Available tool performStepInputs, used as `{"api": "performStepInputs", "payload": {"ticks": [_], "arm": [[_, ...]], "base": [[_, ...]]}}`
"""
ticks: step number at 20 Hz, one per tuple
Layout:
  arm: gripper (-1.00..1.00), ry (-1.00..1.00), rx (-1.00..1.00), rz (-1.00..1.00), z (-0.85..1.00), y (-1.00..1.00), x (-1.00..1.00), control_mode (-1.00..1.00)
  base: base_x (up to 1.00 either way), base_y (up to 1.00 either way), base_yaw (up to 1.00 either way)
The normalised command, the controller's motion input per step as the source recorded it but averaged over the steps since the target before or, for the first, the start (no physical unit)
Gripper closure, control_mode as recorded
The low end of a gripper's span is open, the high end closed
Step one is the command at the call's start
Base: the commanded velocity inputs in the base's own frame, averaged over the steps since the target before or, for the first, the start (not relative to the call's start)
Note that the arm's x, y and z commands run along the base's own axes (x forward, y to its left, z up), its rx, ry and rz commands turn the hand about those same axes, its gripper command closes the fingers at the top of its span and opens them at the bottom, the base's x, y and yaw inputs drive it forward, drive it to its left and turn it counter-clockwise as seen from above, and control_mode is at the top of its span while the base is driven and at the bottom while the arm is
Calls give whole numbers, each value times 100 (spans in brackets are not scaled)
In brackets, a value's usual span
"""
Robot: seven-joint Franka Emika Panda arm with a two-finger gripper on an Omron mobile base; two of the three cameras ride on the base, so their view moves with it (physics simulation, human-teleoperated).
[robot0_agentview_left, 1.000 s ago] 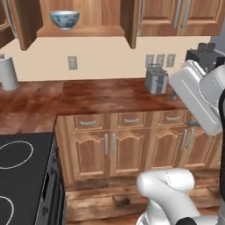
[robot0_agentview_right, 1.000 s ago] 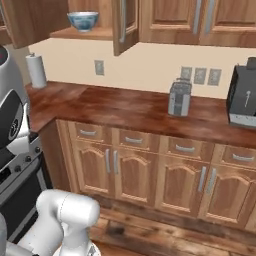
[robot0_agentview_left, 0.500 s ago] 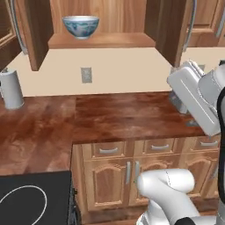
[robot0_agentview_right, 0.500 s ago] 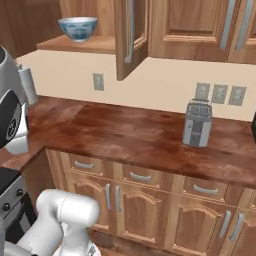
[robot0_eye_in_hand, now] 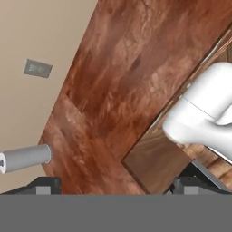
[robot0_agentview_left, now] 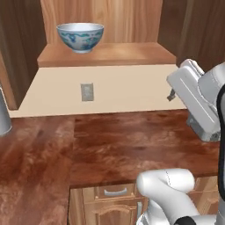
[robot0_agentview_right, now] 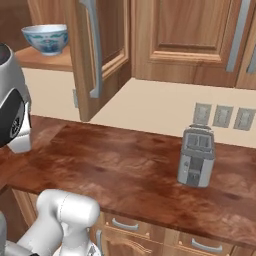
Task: Pick up the bowls from the cabinet and place each bowl in front of a stool on the dining counter.
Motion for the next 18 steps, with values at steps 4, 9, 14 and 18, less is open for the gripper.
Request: {"api": "performStepInputs", "payload": {"ticks": [4, 9, 14, 18], "arm": [[-100, 0, 0, 0, 0, 0, 0, 100], [-100, 0, -1, 0, -5, 60, 12, -100], [-100, -7, 0, 0, 10, 94, 21, -100], [-100, -3, 4, 0, 33, 32, 58, -100]], "base": [[46, 35, 0], [4, 11, 0], [0, 0, 0], [0, 0, 0]]}}
